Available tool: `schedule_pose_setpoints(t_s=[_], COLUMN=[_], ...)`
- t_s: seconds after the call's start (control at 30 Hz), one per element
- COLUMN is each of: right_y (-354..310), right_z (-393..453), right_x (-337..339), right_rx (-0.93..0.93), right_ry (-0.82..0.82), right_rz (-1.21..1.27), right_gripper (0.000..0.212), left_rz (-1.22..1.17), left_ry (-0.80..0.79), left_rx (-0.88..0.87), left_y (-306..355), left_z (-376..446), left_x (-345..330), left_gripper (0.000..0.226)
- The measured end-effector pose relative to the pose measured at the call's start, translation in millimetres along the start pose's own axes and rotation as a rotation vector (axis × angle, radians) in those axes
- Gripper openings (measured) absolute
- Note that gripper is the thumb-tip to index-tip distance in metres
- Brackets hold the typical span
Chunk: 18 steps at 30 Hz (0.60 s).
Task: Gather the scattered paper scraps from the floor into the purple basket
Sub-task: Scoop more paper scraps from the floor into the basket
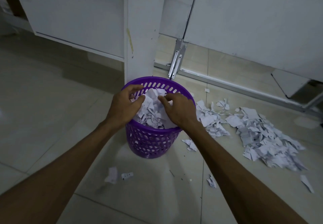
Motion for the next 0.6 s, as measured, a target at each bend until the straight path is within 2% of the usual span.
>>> schedule_pose_setpoints(t_s=[0.07,0.23,0.43,0.6], right_y=[10,10,4,3], right_z=[-6,-13,-15,-20], right_x=[4,6,-2,6], right_rx=[-0.025,0.030,0.034,0.016], right_ry=[0.060,0.105,0.019,0.080], right_rz=[0.117,0.165,0.091,0.180], right_gripper=[0.046,0.031,0.033,0.029], left_rz=[-0.014,-0.034,-0.039,-0.013], left_ry=[0.022,-0.036,-0.058,-0.079], left_rx=[-0.006,0.051,0.049,-0.003], left_y=[0,-3,2,11], left_z=[-3,-2,-5,-8], left_x=[1,2,3,5], left_gripper=[0.040,0.041,0.038,0.042])
Point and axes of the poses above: each hand's wrist, its own z-axis towards the middle knuckle, its own x-axis out of the back of the hand, y = z × x, the point moved 8 cm from there along z, towards the middle knuckle, and after that the axes turned 2 degrees about -x, right-handed, at the moved point
